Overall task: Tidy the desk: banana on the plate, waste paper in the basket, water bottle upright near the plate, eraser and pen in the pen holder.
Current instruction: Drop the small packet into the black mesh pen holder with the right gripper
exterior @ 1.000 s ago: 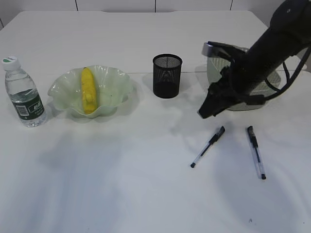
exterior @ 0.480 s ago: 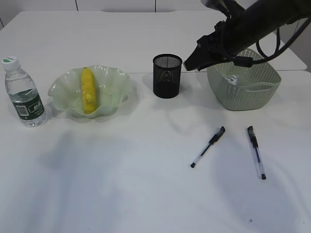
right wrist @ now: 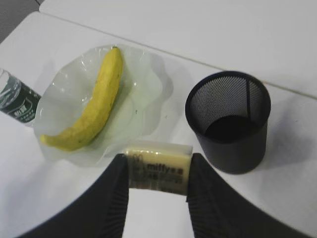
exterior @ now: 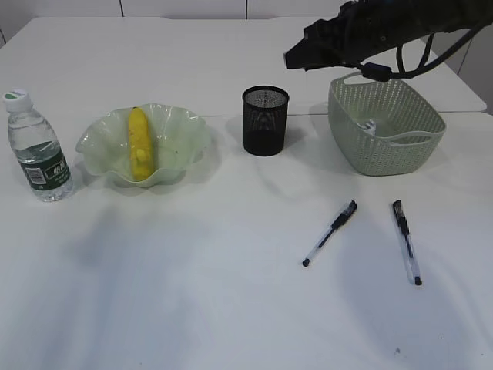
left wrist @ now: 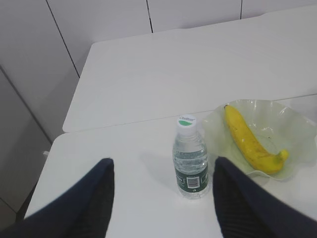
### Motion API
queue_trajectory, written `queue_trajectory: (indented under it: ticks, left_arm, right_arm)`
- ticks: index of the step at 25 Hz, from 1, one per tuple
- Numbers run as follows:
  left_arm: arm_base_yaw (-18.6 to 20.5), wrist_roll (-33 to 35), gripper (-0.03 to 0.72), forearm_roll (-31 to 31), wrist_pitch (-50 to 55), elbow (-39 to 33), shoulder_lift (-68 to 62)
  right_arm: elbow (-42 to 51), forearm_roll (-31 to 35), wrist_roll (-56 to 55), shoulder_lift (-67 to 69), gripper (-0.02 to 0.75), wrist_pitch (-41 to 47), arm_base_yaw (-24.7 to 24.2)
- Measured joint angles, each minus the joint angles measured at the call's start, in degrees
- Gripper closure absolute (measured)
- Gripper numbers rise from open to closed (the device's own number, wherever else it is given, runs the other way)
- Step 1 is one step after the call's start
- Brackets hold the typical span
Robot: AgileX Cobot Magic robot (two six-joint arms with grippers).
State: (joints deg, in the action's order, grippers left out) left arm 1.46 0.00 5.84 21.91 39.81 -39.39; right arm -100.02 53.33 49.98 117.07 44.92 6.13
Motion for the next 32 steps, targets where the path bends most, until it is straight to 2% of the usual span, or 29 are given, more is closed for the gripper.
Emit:
queue_trajectory:
  ticks: [7,13,23,32]
  left_arm:
    - [0.0,0.0,0.245,0.0,-0.1,0.0,0.0]
    - [0.0,0.0,0.245,0.0,-0.1,0.0,0.0]
    - [0.0,0.0,0.246,0.0,-0.2,0.0,0.0]
    - [0.0,0.0,0.249,0.0,-0.2,0.0,0.0]
  right_arm:
    - [0.0,5.3,5.7,0.1,0.467,-5.9,0.1]
    - [-2.9,8.1,6.4,3.6,0.467,-6.6,0.1]
    - [-10.6,10.3,8.1,9.5,0.468,-6.6,0.1]
    - [-12.3,10.3,12.2,13.5,0.468,-6.6,0.1]
